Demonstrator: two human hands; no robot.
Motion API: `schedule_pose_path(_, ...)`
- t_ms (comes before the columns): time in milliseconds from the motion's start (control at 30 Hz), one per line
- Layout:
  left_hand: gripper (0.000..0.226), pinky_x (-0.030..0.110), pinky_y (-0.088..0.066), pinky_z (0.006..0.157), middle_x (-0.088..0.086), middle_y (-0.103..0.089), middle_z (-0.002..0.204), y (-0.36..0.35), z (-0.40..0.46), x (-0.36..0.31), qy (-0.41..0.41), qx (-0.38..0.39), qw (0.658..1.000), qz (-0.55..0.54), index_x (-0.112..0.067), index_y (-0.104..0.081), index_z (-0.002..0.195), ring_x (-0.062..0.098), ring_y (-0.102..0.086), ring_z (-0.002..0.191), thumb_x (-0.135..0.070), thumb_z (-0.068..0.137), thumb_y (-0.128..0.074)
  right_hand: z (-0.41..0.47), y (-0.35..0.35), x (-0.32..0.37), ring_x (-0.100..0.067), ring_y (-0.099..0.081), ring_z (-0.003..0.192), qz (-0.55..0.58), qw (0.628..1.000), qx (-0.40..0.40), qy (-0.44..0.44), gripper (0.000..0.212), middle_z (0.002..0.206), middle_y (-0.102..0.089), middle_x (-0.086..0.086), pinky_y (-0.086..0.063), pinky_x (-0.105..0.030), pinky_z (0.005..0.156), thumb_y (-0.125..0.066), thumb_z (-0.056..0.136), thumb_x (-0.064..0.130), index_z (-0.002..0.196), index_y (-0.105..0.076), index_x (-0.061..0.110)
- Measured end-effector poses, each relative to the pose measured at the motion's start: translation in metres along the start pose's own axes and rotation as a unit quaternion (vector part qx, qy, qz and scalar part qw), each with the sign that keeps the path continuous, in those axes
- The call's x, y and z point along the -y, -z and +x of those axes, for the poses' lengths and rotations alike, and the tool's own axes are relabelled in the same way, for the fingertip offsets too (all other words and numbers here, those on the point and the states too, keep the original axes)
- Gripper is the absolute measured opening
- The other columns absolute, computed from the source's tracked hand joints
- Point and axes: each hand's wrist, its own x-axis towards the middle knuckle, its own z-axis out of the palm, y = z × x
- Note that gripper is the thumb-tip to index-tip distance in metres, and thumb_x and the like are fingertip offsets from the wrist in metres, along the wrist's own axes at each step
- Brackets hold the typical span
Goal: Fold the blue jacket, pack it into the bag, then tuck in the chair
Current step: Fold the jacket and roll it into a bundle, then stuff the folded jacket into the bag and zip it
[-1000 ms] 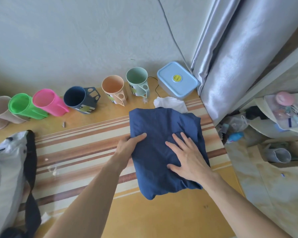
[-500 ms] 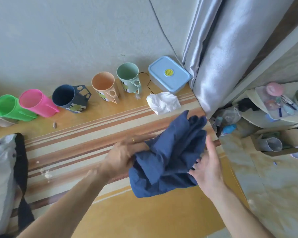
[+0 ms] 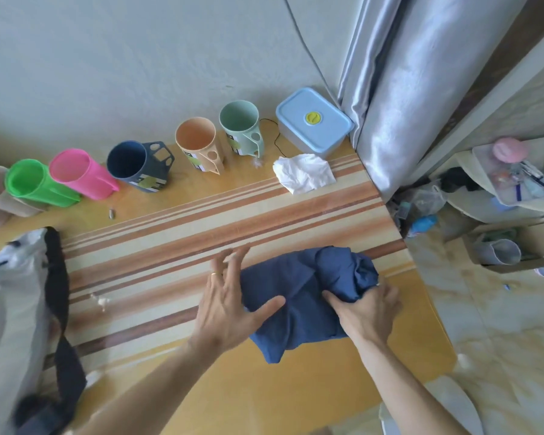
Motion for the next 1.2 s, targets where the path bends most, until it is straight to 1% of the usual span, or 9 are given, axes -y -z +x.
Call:
schedule_pose_path(67, 0.118, 0.042, -0.056, 0.088, -0.007, -0.048, 0.137, -0.014, -0.011, -0.007, 0.177, -0.020, 0.977, -0.117, -0.033, -0.021, 0.151, 0.015, -0.056, 0.111, -0.072, 0.058, -0.082, 0.000, 0.003, 0.001, -0.031, -0.054, 0.114, 0.043, 0.999, 0.005, 0.027, 0.085, 0.114, -0.060, -0.007, -0.055, -0.044, 0.085, -0.092, 0.051, 0.047, 0.121, -0.058, 0.010)
schedule_pose_path(167, 0.084, 0.043, -0.061, 0.084, -0.003, -0.068, 0.109, -0.025, -0.011, -0.012, 0.329, 0.016, 0.905, -0.269, -0.020, -0.048, 0.122, 0.016, -0.067, 0.097, -0.056, 0.059, -0.090, -0.001, 0.009, 0.011, -0.029, -0.071, 0.088, 0.137, 0.989, 0.053, 0.010, 0.038, 0.080, -0.068, 0.004, -0.056, -0.035, 0.071, -0.093, 0.060, 0.029, 0.084, -0.067, 0.017)
schedule_pose_path(267, 0.049, 0.044, -0.059, 0.079, -0.003, -0.067, 0.093, -0.034, -0.012, -0.023, 0.292, -0.055, 0.925, -0.235, -0.021, -0.050, 0.110, 0.024, -0.067, 0.089, -0.037, 0.075, -0.081, -0.011, 0.016, 0.019, -0.033, -0.071, 0.082, 0.148, 0.985, 0.027, 0.088, 0.030, 0.075, -0.066, 0.001, -0.052, -0.034, 0.068, -0.090, 0.069, 0.015, 0.071, -0.061, 0.017)
schedule_pose_path(433, 0.029, 0.036, -0.039, 0.056, -0.001, -0.061, 0.082, -0.039, -0.017, -0.056, 0.177, -0.136, 0.964, -0.141, -0.022, -0.035, 0.099, 0.027, -0.056, 0.070, -0.024, 0.083, -0.059, -0.064, 0.010, 0.032, -0.015, -0.061, 0.111, 0.094, 0.893, 0.045, 0.437, 0.035, 0.131, -0.058, -0.005, -0.053, -0.023, 0.081, -0.071, 0.081, -0.001, 0.112, -0.059, 0.008)
schedule_pose_path(600, 0.033, 0.057, -0.058, 0.089, 0.012, -0.072, 0.109, -0.024, -0.027, -0.045, 0.194, -0.037, 0.858, -0.474, -0.024, -0.063, 0.110, 0.036, -0.067, 0.102, -0.035, 0.081, -0.052, -0.082, 0.014, 0.042, -0.014, -0.067, 0.096, 0.181, 0.891, 0.237, 0.343, 0.044, 0.111, -0.065, 0.004, -0.057, -0.036, 0.074, -0.070, 0.084, 0.036, 0.120, -0.047, 0.027)
schedule_pose_path(767, 0.061, 0.051, -0.055, 0.100, 0.004, -0.071, 0.126, 0.002, -0.039, -0.036, 0.193, 0.013, 0.821, -0.537, -0.023, -0.075, 0.117, 0.015, -0.066, 0.114, -0.062, 0.075, -0.055, -0.086, -0.010, 0.059, -0.001, -0.072, 0.081, 0.181, 0.919, 0.203, 0.285, 0.082, 0.096, -0.072, 0.014, -0.060, -0.028, 0.064, -0.083, 0.074, 0.048, 0.133, -0.032, 0.024)
schedule_pose_path(867, 0.025, 0.034, -0.057, 0.089, 0.012, -0.059, 0.127, 0.039, -0.057, -0.032, 0.180, -0.008, 0.851, -0.494, -0.035, -0.078, 0.097, 0.002, -0.066, 0.100, -0.048, 0.093, -0.057, -0.095, -0.027, 0.076, -0.004, -0.072, 0.072, 0.176, 0.907, 0.202, 0.325, 0.069, 0.087, -0.075, 0.014, -0.057, -0.027, 0.058, -0.074, 0.087, 0.038, 0.140, -0.035, 0.018)
schedule_pose_path(1033, 0.037, 0.032, -0.048, 0.094, -0.004, -0.064, 0.099, 0.115, -0.102, 0.044, 0.155, -0.154, 0.953, -0.209, -0.018, -0.074, 0.103, 0.011, -0.060, 0.102, -0.040, 0.106, -0.043, -0.160, -0.060, 0.132, -0.015, -0.067, 0.084, 0.184, 0.861, 0.240, 0.408, 0.058, 0.099, -0.070, 0.011, -0.045, -0.005, 0.065, -0.067, 0.094, 0.020, 0.146, -0.040, 0.018)
schedule_pose_path(1200, 0.020, 0.044, -0.051, 0.092, -0.003, -0.062, 0.113, 0.195, -0.167, 0.165, 0.280, -0.397, 0.873, -0.037, -0.028, -0.070, 0.105, 0.020, -0.059, 0.105, -0.034, 0.101, -0.052, -0.243, -0.097, 0.193, 0.012, -0.062, 0.085, 0.203, 0.840, 0.284, 0.416, 0.060, 0.097, -0.065, 0.023, -0.038, 0.005, 0.069, -0.071, 0.091, 0.013, 0.145, -0.046, 0.009)
